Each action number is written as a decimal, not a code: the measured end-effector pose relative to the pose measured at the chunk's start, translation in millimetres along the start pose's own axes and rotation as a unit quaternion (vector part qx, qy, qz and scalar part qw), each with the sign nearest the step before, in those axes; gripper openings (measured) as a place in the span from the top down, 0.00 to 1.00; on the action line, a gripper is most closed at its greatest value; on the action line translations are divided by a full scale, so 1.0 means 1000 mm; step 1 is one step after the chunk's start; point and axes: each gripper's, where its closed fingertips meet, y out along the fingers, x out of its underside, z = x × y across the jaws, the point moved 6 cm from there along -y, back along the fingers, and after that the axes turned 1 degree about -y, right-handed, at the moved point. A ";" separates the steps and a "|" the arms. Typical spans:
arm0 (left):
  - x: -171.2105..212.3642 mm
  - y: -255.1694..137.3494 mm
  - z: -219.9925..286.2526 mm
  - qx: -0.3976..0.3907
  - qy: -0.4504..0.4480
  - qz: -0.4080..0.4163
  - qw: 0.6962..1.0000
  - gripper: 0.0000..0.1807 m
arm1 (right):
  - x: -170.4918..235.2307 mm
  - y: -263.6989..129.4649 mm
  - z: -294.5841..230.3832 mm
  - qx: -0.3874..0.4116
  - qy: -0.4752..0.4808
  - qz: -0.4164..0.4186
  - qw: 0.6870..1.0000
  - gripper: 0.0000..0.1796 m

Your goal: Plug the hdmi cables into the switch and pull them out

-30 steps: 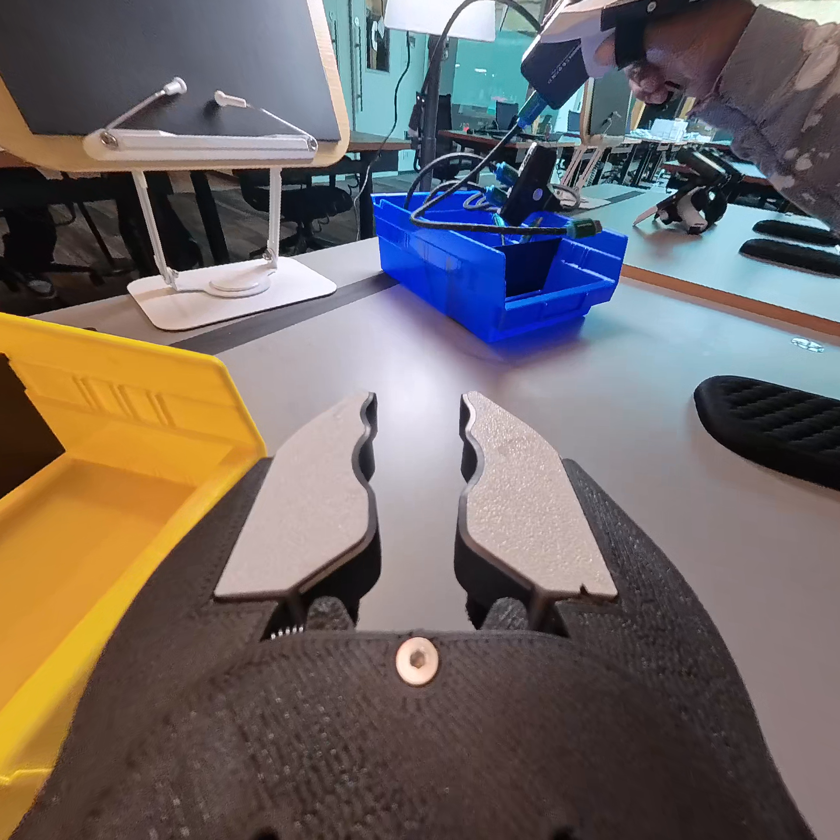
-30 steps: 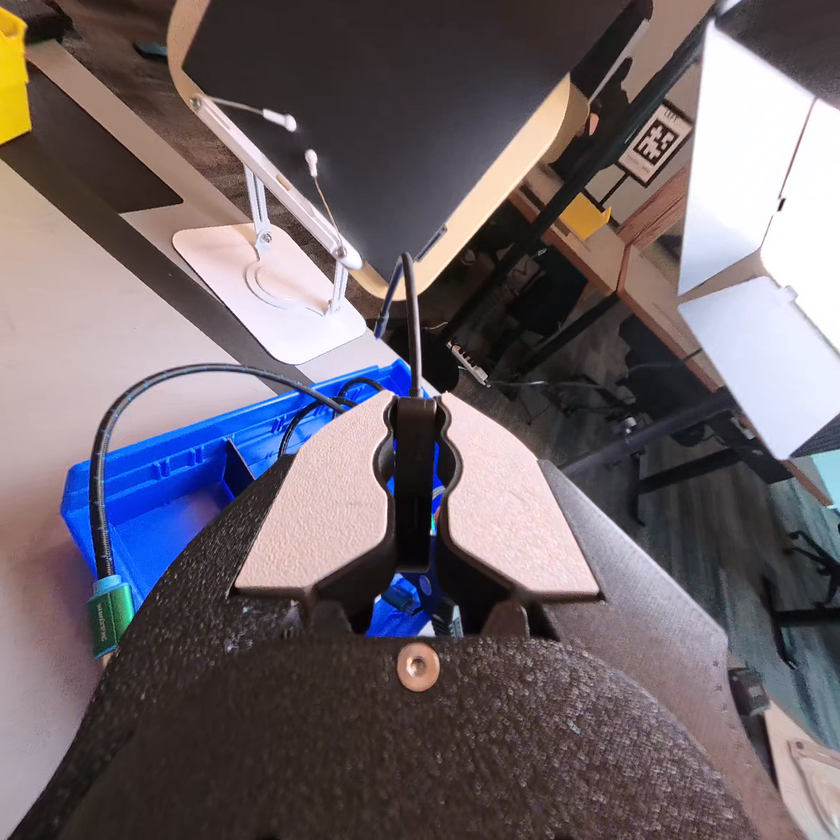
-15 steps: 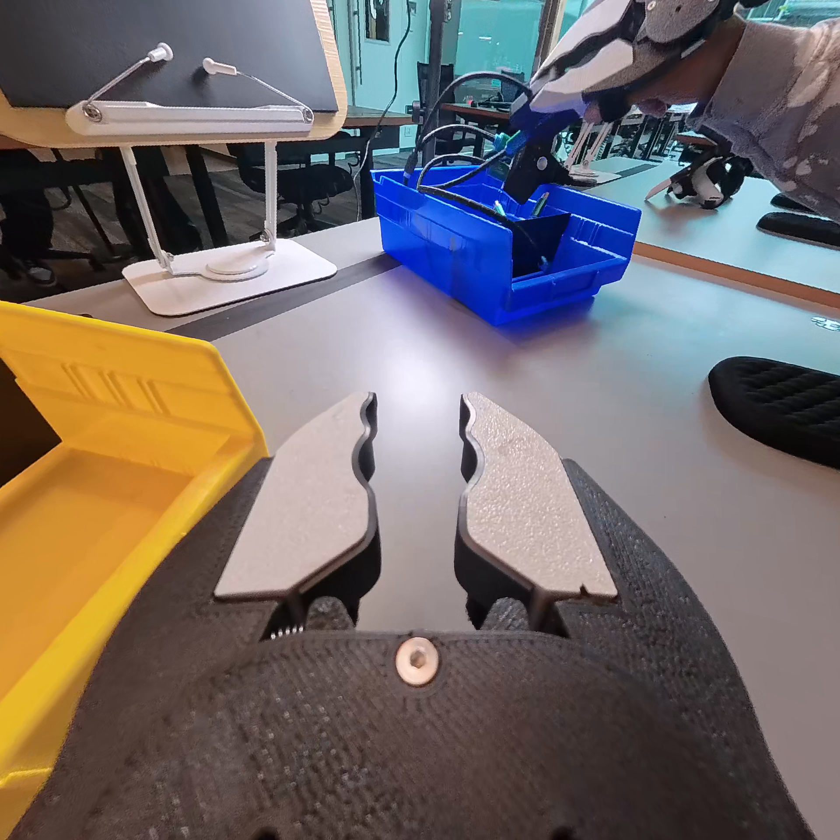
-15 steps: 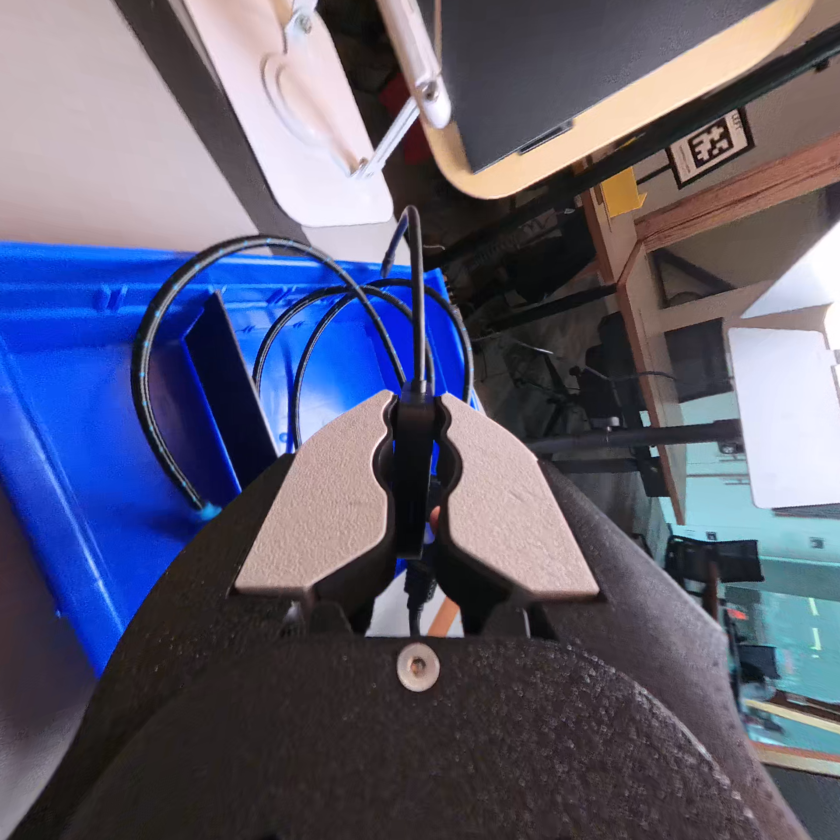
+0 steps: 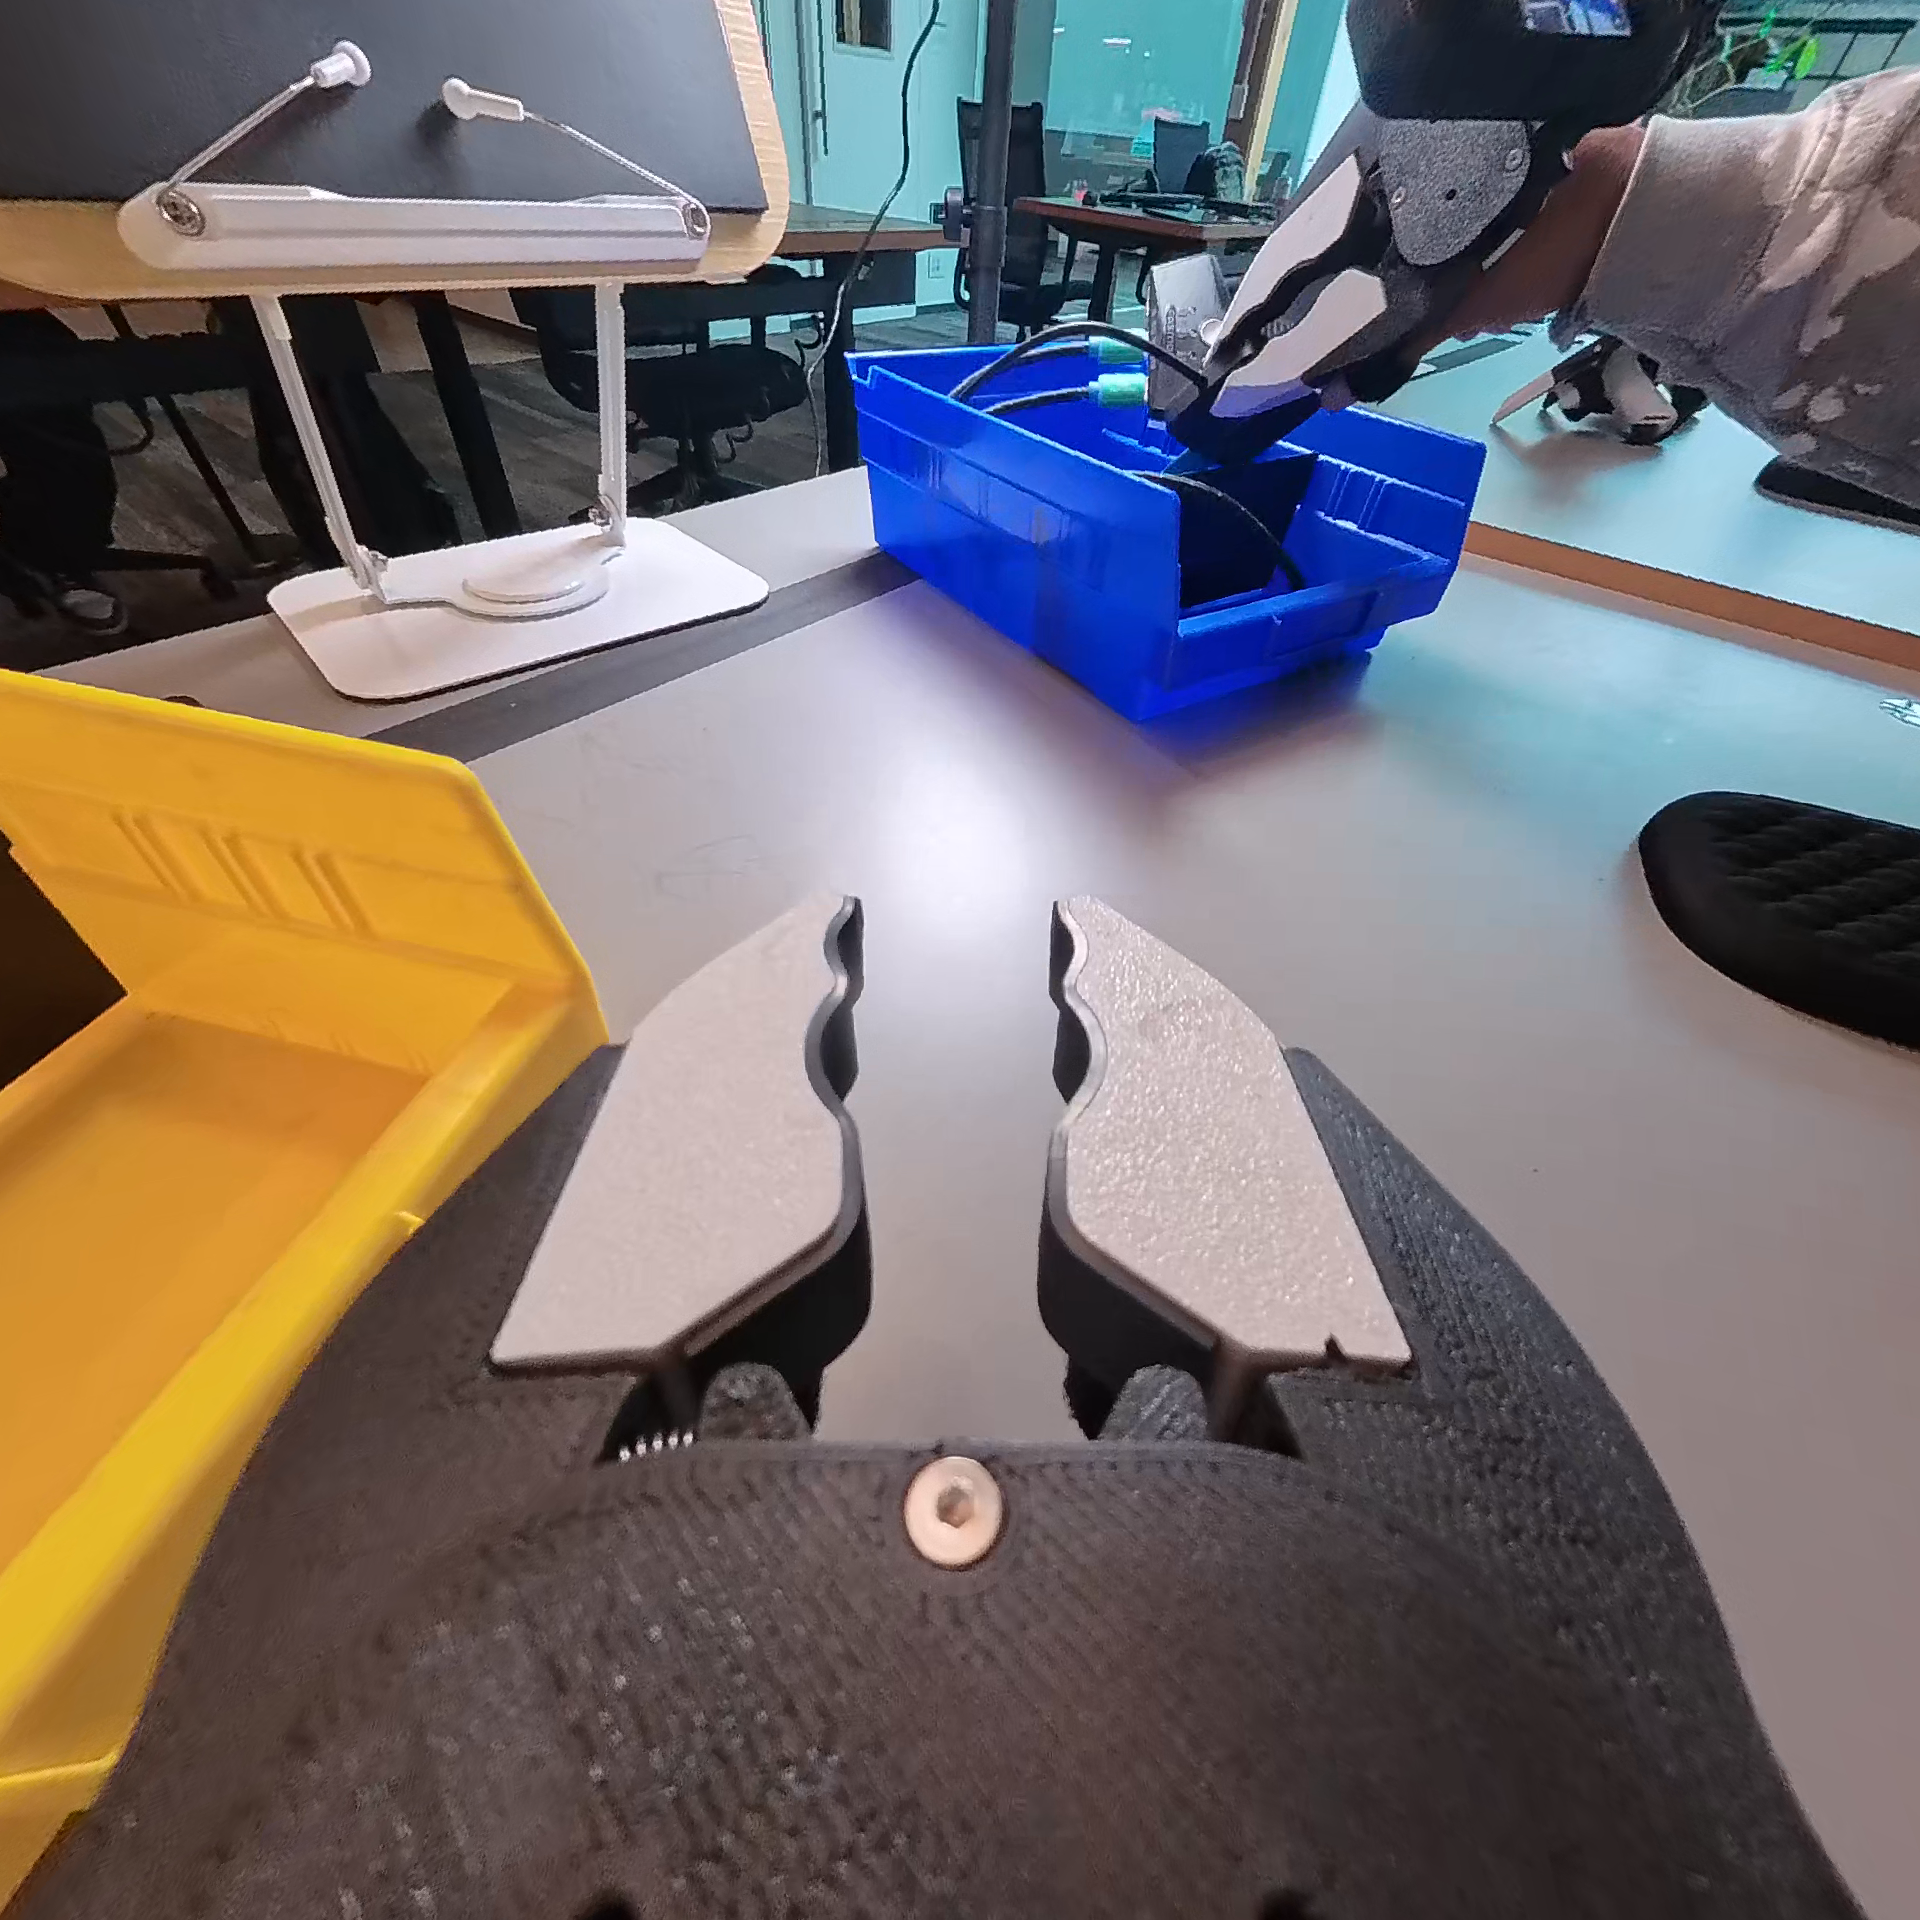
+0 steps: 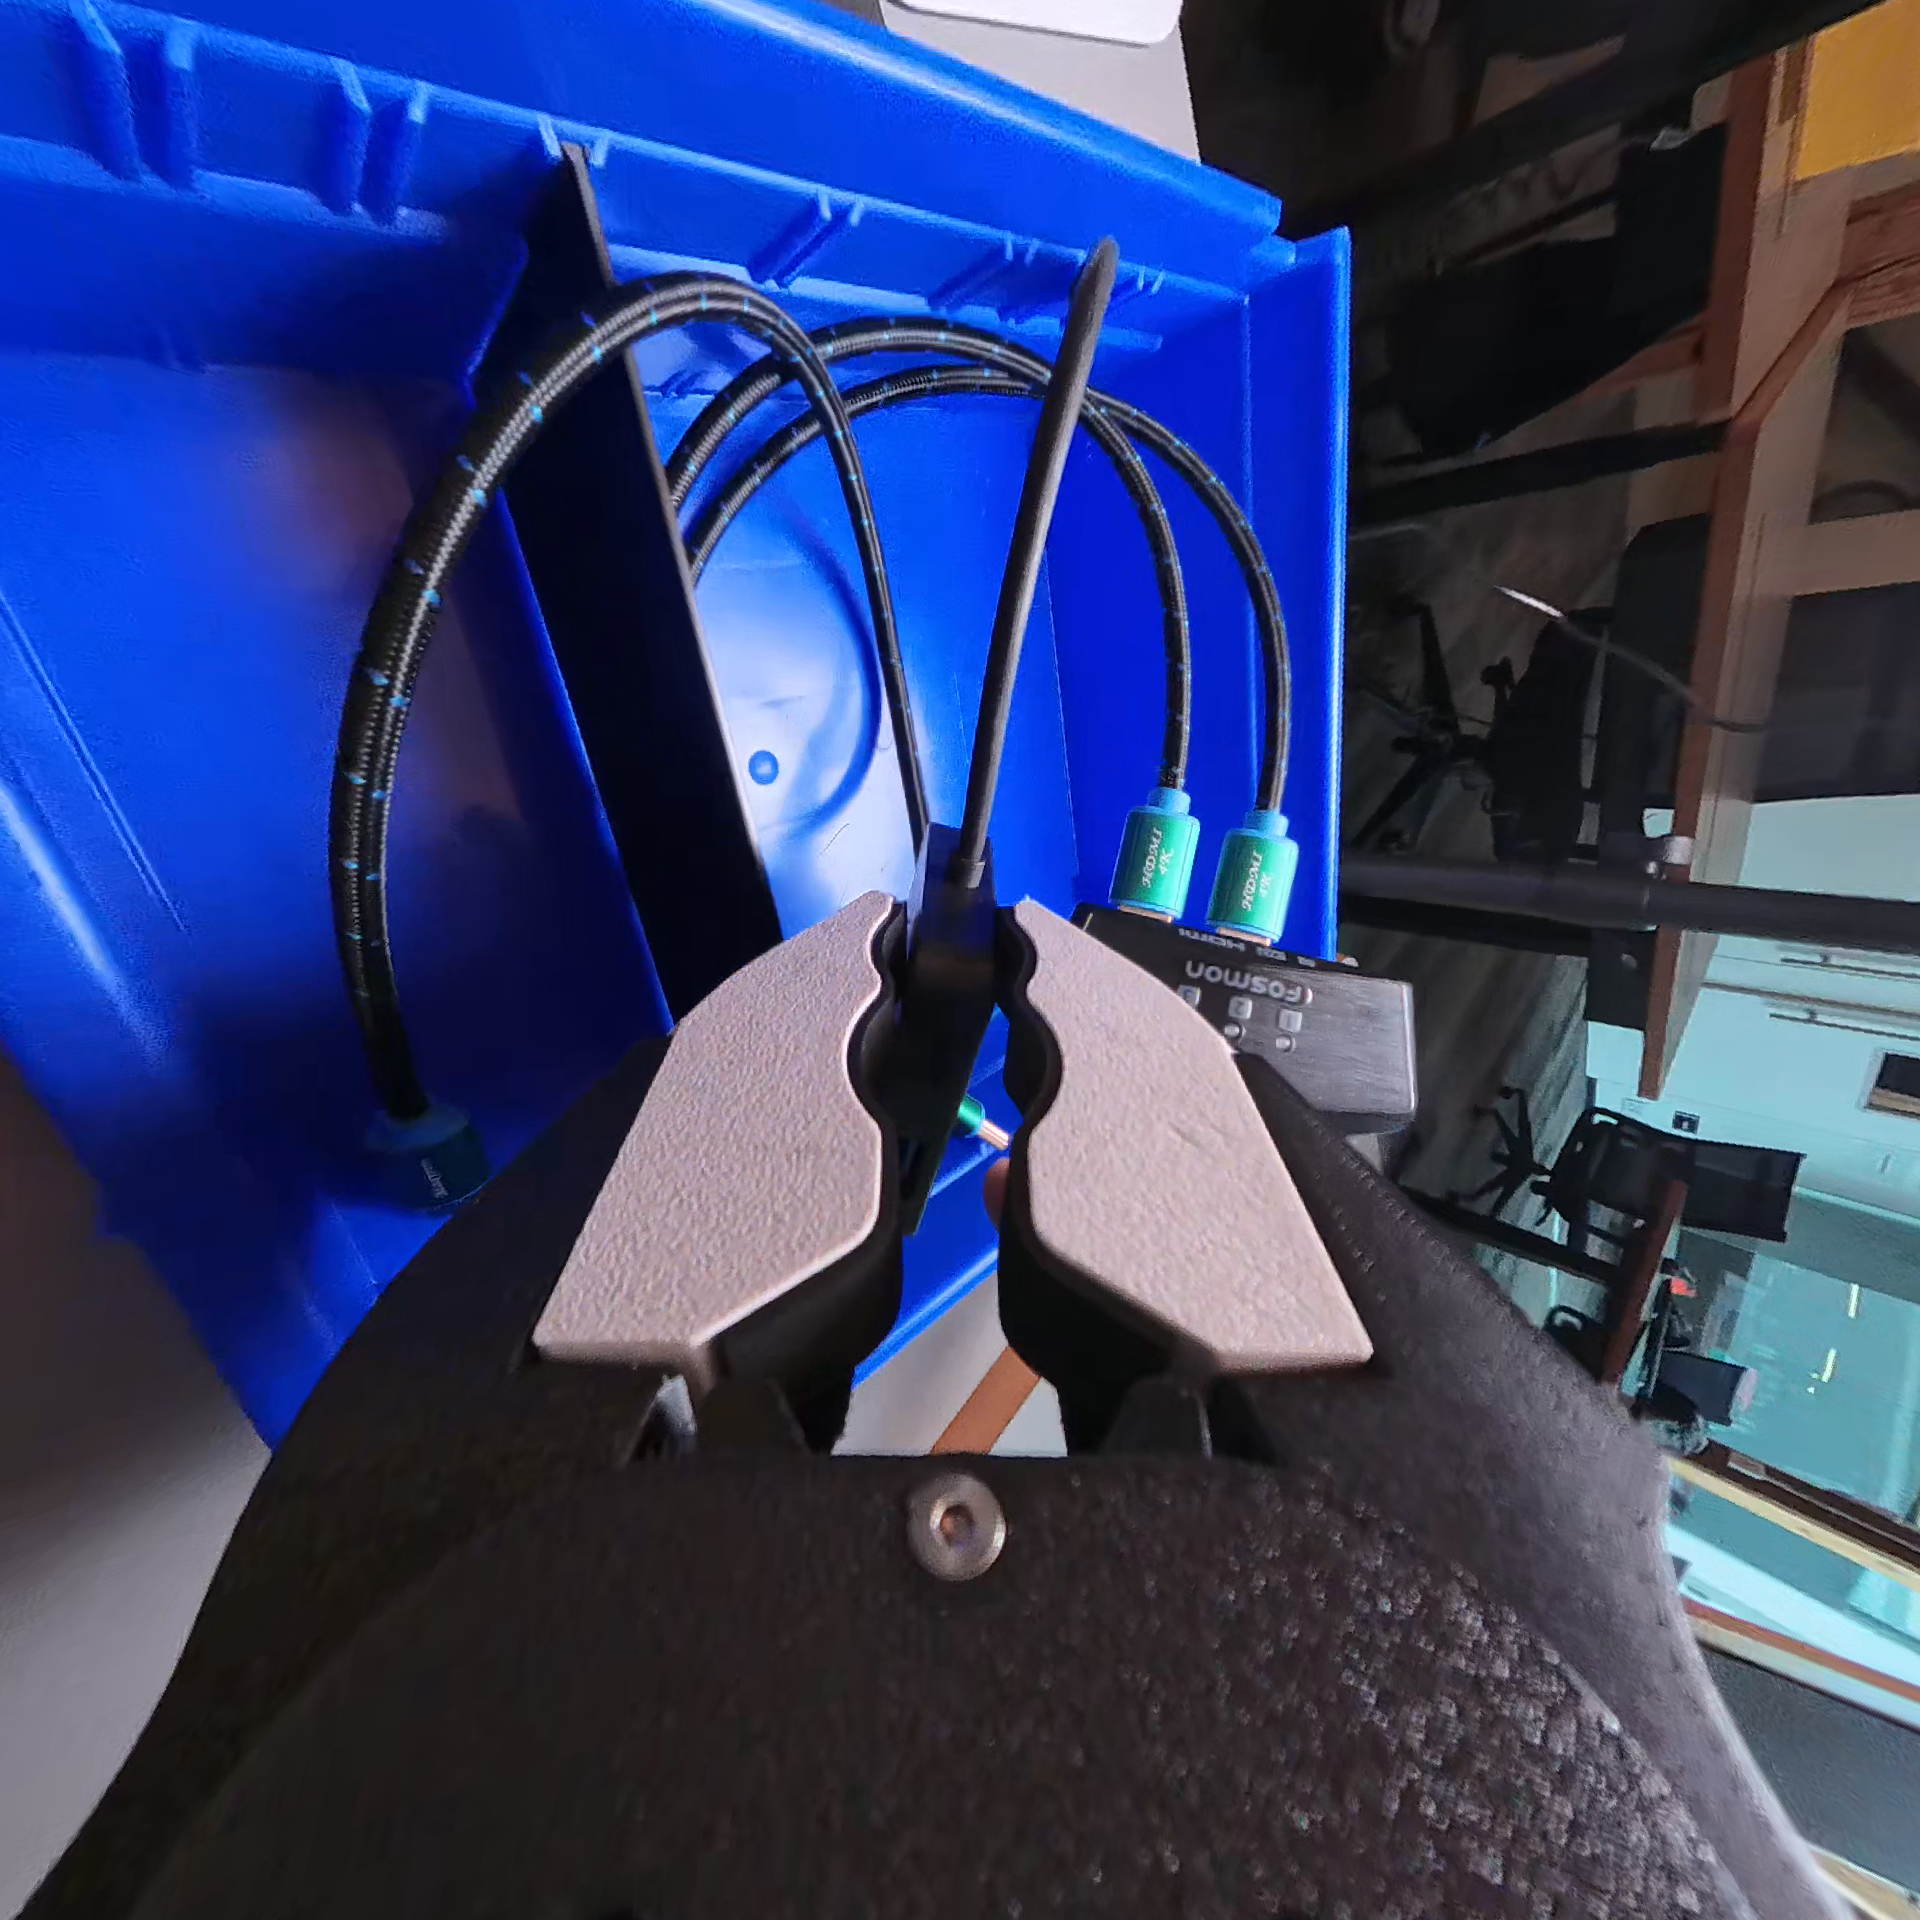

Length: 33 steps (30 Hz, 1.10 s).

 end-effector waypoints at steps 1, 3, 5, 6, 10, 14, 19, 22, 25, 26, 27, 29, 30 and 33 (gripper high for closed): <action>0.000 0.000 0.000 0.000 -0.001 0.000 1.000 0.81 | 0.002 0.002 0.002 -0.003 0.006 -0.003 1.000 0.91; 0.001 0.000 -0.001 0.000 -0.003 -0.001 1.000 0.81 | 0.005 0.005 0.005 -0.012 0.022 -0.008 1.000 0.91; 0.001 0.001 -0.001 0.000 -0.003 -0.003 1.000 0.81 | 0.007 0.006 0.009 -0.021 0.035 -0.013 0.999 0.91; 0.001 0.001 -0.001 0.000 -0.003 -0.004 1.000 0.81 | 0.007 0.007 0.010 -0.026 0.038 -0.019 0.999 0.90; 0.001 0.001 -0.001 0.001 -0.001 -0.005 1.000 0.81 | 0.007 0.008 0.011 -0.031 0.029 -0.038 0.998 0.90; 0.000 0.000 -0.001 -0.001 0.002 -0.001 1.000 0.81 | 0.004 -0.001 0.014 -0.034 0.028 -0.027 0.999 0.90; -0.001 -0.001 -0.001 -0.004 0.005 0.000 1.000 0.81 | -0.012 -0.033 0.020 -0.042 0.063 0.034 0.996 0.84; -0.002 -0.002 -0.001 -0.012 0.007 -0.001 1.000 0.81 | -0.027 -0.061 0.022 -0.031 0.094 0.098 0.990 0.80; -0.002 -0.003 -0.004 -0.025 0.005 -0.003 1.000 0.81 | -0.049 -0.094 0.013 -0.030 0.144 0.199 0.969 0.78; -0.002 -0.003 -0.005 -0.027 0.003 -0.002 1.000 0.81 | -0.057 -0.106 0.006 -0.035 0.163 0.237 0.957 0.78; -0.002 -0.004 -0.006 -0.029 0.000 -0.001 1.000 0.81 | -0.064 -0.118 -0.003 -0.043 0.182 0.274 0.943 0.78; -0.003 -0.005 -0.007 -0.034 -0.001 0.002 0.999 0.81 | -0.079 -0.137 -0.029 -0.069 0.222 0.346 0.909 0.79; -0.003 -0.005 -0.008 -0.036 -0.002 0.003 0.999 0.81 | -0.085 -0.144 -0.045 -0.087 0.240 0.374 0.892 0.79; -0.004 -0.007 -0.010 -0.045 -0.001 0.005 0.999 0.80 | -0.098 -0.148 -0.095 -0.129 0.274 0.427 0.852 0.80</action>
